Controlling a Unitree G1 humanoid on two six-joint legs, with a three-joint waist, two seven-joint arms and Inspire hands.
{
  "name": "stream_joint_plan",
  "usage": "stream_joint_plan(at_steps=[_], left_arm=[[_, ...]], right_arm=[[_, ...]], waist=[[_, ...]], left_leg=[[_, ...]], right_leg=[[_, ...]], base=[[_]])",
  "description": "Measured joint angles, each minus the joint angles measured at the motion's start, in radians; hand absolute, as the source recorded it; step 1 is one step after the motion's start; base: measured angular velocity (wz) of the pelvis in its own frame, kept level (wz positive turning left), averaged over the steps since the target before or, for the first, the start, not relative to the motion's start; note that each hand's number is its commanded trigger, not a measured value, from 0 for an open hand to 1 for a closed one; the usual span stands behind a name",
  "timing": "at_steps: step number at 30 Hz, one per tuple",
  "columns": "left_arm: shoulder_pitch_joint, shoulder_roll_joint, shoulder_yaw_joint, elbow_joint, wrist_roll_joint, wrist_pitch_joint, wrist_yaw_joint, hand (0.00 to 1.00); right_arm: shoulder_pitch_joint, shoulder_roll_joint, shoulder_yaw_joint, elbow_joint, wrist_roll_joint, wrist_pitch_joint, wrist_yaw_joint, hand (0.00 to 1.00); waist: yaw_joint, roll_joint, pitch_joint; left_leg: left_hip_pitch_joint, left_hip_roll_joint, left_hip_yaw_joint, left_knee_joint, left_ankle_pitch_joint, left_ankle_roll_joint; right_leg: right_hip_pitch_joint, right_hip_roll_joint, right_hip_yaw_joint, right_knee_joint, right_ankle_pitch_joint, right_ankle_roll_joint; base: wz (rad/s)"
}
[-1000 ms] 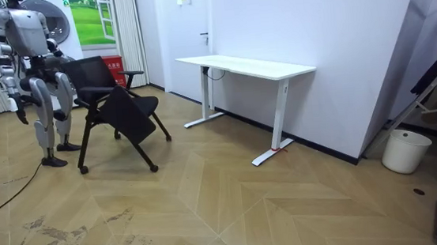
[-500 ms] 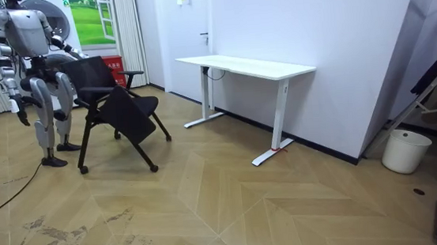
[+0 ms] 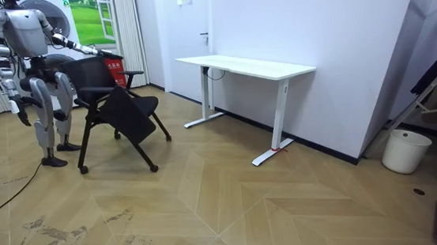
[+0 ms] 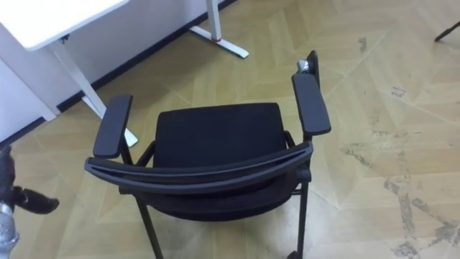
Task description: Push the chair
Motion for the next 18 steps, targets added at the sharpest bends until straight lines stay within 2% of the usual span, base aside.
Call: stream_joint_plan(at_steps=[5,9,13,18], left_arm=[[-0.003,0.01,-0.068,-0.03,0.029,0.002,-0.03,0.0],[-0.003,0.015,-0.107,-0.114,0.051,0.009,-0.065,0.0],[-0.003,0.045,-0.159,-0.211,0.106,0.027,-0.129,0.0],[0.009,0.079,-0.255,-0.297,0.256,0.042,-0.233,0.0]], right_arm=[[-0.015,0.001,0.004,0.004,0.001,0.0,0.004,0.0],[-0.015,0.001,0.008,0.003,0.003,0.0,0.002,0.0],[-0.018,-0.001,0.039,0.0,0.01,0.0,0.005,0.0],[-0.02,-0.014,0.042,0.0,0.011,-0.003,0.024,0.0]], waist=[[-0.017,0.001,0.0012],[-0.017,0.001,0.004],[-0.019,0.009,0.0059],[-0.027,0.022,0.0105]], left_leg=[[-0.001,0.001,0.001,0.002,0.0,0.0],[-0.004,0.001,0.002,0.004,0.0,0.0],[-0.004,0.001,0.006,0.003,0.0,0.0],[-0.004,0.001,0.007,0.004,0.0,0.0]], right_leg=[[-0.002,0.001,0.002,-0.001,0.0,0.0],[-0.003,0.001,0.004,-0.002,0.0,0.0],[-0.001,0.0,0.005,-0.001,0.0,0.0],[-0.005,-0.001,0.004,-0.003,0.0,0.0]], base=[[-0.01],[0.0],[0.0],[0.0]])
